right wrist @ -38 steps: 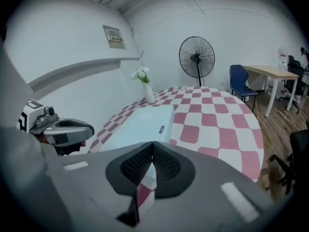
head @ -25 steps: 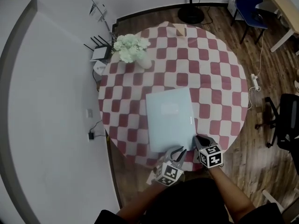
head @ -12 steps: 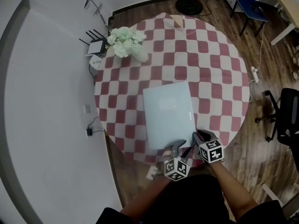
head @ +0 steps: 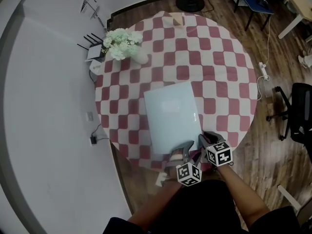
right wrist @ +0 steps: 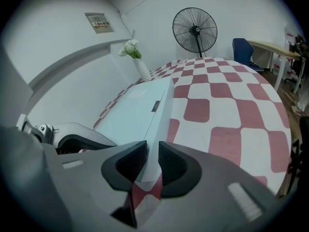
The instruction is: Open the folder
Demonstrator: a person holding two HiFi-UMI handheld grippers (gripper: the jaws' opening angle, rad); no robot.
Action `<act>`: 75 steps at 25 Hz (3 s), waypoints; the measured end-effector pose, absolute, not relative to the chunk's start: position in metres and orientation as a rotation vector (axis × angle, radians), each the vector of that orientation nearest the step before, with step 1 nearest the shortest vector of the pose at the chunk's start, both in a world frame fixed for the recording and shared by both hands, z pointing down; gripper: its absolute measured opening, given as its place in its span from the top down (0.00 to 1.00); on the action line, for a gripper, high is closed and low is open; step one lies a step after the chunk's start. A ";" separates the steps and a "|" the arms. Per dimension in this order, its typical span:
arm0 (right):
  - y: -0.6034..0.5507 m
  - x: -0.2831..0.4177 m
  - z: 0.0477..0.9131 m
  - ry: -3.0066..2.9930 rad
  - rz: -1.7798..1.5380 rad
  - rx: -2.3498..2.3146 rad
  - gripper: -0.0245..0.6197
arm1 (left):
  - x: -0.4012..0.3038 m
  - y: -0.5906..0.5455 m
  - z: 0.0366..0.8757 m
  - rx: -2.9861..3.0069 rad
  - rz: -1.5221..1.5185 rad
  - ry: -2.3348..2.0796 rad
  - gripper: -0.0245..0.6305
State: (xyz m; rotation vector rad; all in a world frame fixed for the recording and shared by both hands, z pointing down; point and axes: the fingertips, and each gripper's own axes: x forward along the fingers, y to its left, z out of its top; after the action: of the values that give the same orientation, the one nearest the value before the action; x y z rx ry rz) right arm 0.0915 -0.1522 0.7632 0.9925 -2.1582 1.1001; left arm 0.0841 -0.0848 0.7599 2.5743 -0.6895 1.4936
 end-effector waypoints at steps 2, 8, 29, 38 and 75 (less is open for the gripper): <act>-0.152 0.092 0.763 -2.162 1.098 0.987 0.84 | 0.084 -0.089 0.760 2.605 1.539 -0.722 0.51; -0.152 0.090 0.762 -2.170 1.105 0.982 0.86 | 0.088 -0.096 0.761 2.608 1.519 -0.671 0.61; -0.149 0.087 0.760 -2.207 1.100 0.847 0.90 | 0.084 -0.096 0.696 2.438 1.119 -0.763 0.95; -0.145 0.086 0.758 -2.180 1.121 0.920 0.90 | 0.063 -0.104 0.640 2.460 0.883 -0.927 0.95; -0.080 -0.064 0.716 -2.152 0.736 0.765 0.96 | -0.293 -0.038 0.552 1.991 0.407 -1.913 0.95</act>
State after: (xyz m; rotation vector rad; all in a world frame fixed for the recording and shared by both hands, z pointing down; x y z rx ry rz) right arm -0.0641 -0.0798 0.7158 0.7652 -2.1516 0.7364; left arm -0.2929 -0.0383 0.5522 1.9911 -1.9128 0.4074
